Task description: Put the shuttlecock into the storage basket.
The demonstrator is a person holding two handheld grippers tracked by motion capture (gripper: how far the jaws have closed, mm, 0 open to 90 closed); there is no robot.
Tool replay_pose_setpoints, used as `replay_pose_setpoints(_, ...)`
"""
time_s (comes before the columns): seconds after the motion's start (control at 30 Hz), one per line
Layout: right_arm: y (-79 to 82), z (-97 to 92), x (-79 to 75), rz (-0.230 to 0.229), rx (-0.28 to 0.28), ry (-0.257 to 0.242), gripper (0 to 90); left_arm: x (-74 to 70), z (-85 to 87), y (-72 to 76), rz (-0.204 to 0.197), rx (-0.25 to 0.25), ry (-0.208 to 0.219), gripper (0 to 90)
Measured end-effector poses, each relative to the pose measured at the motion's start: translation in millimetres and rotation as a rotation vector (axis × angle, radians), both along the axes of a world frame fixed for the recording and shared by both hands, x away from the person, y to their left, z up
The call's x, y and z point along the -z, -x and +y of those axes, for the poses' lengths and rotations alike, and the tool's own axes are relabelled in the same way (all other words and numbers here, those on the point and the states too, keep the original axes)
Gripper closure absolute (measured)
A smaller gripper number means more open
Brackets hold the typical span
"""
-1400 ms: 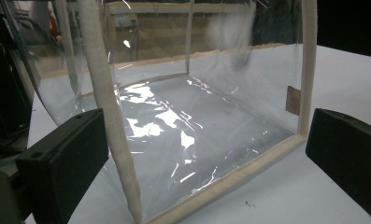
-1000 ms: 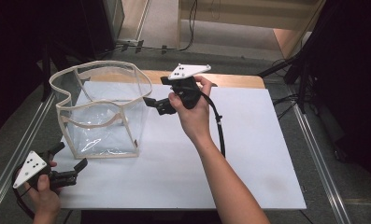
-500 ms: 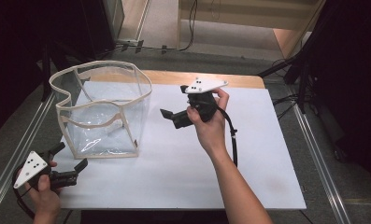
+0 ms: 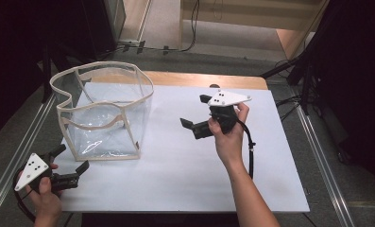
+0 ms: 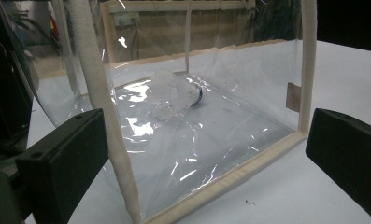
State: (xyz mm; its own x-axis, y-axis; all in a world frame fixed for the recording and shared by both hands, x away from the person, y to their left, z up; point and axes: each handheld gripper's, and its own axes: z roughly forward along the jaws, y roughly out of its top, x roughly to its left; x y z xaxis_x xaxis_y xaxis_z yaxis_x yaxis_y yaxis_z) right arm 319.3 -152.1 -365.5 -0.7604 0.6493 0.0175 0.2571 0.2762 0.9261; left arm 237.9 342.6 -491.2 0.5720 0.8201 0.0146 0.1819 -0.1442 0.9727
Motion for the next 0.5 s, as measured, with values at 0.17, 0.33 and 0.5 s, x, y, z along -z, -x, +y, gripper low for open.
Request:
replay_pose_setpoints(0.17, 4.7, -10.7, 5.8, -0.005, 0.020, 0.002, 0.0, 0.1, -0.2, 0.1, 0.001, 0.001, -0.001, 0.0)
replay_pose_setpoints(0.33, 8.8, -20.5, 11.9, -0.003, 0.037, 0.003, 0.0, 0.1, -0.2, 0.5, 0.000, 0.000, -0.003, 0.0)
replay_pose_setpoints(0.5, 13.0, -29.8, 16.0, 0.000, 0.050, 0.001, 0.0, 0.2, -0.9, 0.4, -0.001, 0.000, -0.009, 0.0)
